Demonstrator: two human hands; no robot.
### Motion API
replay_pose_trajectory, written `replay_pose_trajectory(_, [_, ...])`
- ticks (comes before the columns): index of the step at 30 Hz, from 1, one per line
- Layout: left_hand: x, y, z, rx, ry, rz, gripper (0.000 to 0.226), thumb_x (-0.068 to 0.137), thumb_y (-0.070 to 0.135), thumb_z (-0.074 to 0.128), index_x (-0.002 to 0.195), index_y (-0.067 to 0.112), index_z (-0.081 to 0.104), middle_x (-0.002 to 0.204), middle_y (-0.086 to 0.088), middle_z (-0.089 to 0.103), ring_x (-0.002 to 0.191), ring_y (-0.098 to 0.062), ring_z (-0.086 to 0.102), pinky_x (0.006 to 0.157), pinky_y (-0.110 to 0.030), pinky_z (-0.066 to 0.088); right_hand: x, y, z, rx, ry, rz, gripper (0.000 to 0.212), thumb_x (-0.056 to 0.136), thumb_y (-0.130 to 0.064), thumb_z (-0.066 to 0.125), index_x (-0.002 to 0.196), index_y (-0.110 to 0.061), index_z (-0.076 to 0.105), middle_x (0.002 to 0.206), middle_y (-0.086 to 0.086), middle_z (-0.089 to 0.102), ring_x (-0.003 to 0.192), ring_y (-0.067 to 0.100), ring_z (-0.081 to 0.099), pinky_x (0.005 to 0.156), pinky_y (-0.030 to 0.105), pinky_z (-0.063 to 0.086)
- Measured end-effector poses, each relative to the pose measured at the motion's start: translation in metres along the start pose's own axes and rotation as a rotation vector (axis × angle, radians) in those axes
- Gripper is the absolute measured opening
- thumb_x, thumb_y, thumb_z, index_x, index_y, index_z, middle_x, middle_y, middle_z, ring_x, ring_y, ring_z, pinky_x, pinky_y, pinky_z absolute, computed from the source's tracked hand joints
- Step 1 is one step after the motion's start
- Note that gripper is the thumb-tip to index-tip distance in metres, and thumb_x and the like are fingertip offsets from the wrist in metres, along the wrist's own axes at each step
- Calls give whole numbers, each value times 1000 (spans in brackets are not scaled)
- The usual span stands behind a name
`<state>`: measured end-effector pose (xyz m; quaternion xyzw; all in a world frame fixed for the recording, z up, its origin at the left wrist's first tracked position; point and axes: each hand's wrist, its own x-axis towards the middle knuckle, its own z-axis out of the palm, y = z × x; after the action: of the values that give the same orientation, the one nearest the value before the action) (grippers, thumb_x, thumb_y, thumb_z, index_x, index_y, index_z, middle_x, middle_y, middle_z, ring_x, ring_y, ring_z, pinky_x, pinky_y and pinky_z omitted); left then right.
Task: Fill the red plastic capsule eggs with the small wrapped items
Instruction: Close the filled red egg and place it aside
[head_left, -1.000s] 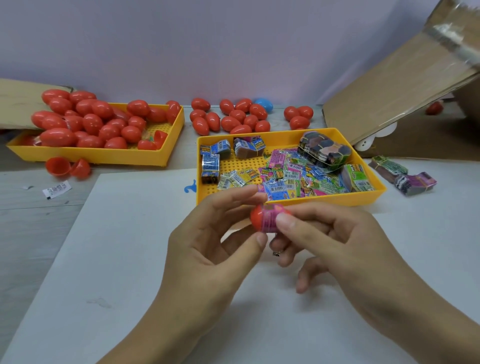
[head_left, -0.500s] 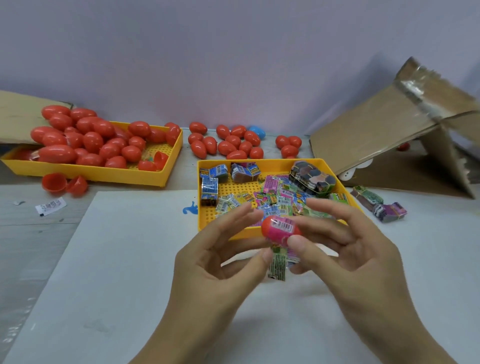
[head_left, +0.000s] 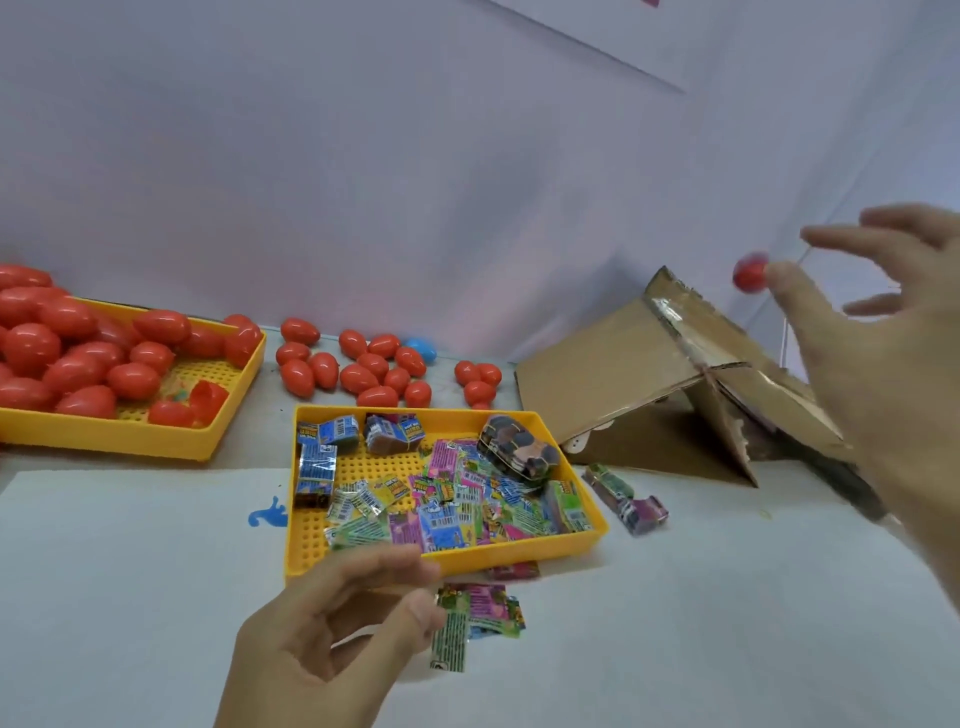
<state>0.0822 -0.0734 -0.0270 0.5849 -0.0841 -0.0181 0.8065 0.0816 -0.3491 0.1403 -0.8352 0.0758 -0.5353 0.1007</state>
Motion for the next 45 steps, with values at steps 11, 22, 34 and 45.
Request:
replay_pose_trajectory(11, [3,0,-9,94,93,79,16,80,10,78,66,15,72,50,-16,59,27,-25,48,32,-20,38,-181,-121,56,1060,-683,647,6,76,-28,76,76,-23,76,46,0,56,41,6,49,43,15,37])
replay_pose_trajectory(22, [123,52,-118,860,472,434,17,87,7,69,92,23,74,85,12,69,74,5,58,69,-3,41,-197,-115,79,1185,-744,758,10,77,-14,69,84,-18,76,44,3,38,39,9,33,38,11,27])
replay_pose_trajectory(34, [233,49,-118,1811,228,279,40,91,43,69,126,24,68,118,-10,69,117,-33,50,92,-42,43,-195,-109,79,1245,-821,818,24,86,1,66,79,-20,75,45,1,37,38,8,32,38,14,27])
replay_pose_trajectory(45, [55,23,-1,484,-5,467,35,69,25,90,94,26,66,86,2,69,73,-12,68,66,-22,56,-184,-108,76,1354,-706,1055,19,84,-26,67,68,-16,71,47,7,36,36,9,28,36,15,22])
